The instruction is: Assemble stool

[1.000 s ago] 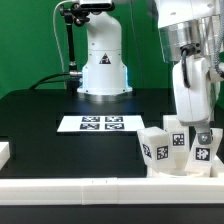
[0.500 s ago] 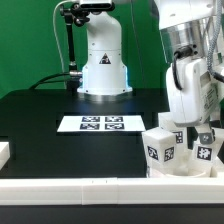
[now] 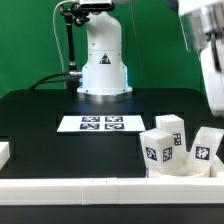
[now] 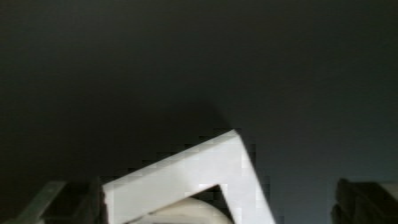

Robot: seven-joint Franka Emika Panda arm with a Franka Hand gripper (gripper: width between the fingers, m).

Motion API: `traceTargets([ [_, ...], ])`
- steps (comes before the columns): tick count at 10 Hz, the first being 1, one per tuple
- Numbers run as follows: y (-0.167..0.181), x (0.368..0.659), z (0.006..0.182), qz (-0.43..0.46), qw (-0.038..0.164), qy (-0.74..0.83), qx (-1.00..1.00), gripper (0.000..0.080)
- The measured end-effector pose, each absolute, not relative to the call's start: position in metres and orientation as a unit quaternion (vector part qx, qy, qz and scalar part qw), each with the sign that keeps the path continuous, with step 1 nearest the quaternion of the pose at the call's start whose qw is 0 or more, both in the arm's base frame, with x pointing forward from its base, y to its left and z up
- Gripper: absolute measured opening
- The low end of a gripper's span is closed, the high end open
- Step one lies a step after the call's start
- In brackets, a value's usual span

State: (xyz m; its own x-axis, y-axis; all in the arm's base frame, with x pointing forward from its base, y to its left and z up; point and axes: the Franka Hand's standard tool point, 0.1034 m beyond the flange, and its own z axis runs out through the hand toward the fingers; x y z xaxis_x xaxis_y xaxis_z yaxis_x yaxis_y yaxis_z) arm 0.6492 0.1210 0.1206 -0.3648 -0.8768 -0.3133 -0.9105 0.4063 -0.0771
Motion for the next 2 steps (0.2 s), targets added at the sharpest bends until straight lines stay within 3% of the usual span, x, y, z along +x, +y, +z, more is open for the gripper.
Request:
traceTargets([
  [1, 0.1169, 0.633, 0.1213, 0.063, 0.141, 0.833, -0.531, 0.0647],
  [2, 0.12, 0.6368, 0.1174, 0.062, 0.142, 0.831, -0.534, 0.0647],
])
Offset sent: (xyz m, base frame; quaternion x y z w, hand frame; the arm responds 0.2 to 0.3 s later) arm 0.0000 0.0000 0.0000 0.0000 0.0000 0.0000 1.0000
